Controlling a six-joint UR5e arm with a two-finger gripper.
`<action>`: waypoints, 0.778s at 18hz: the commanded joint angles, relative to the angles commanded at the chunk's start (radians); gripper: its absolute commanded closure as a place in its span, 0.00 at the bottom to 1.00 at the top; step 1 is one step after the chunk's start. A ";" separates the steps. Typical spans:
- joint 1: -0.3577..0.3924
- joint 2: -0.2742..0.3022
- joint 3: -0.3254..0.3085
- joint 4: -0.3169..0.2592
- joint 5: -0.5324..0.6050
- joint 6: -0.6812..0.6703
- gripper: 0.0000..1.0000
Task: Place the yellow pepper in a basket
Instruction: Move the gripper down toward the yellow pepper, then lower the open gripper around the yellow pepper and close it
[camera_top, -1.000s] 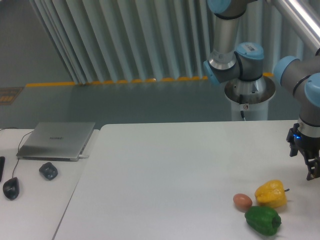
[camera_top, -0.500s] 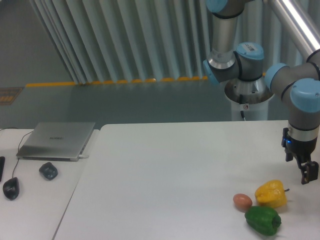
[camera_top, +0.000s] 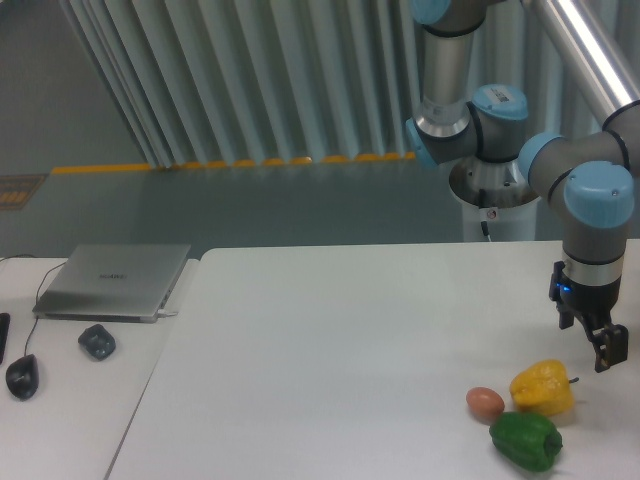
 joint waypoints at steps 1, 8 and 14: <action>-0.006 -0.003 0.000 0.002 0.000 -0.011 0.00; -0.055 -0.021 0.018 0.056 0.008 -0.098 0.00; -0.112 -0.060 0.069 0.077 0.072 -0.104 0.00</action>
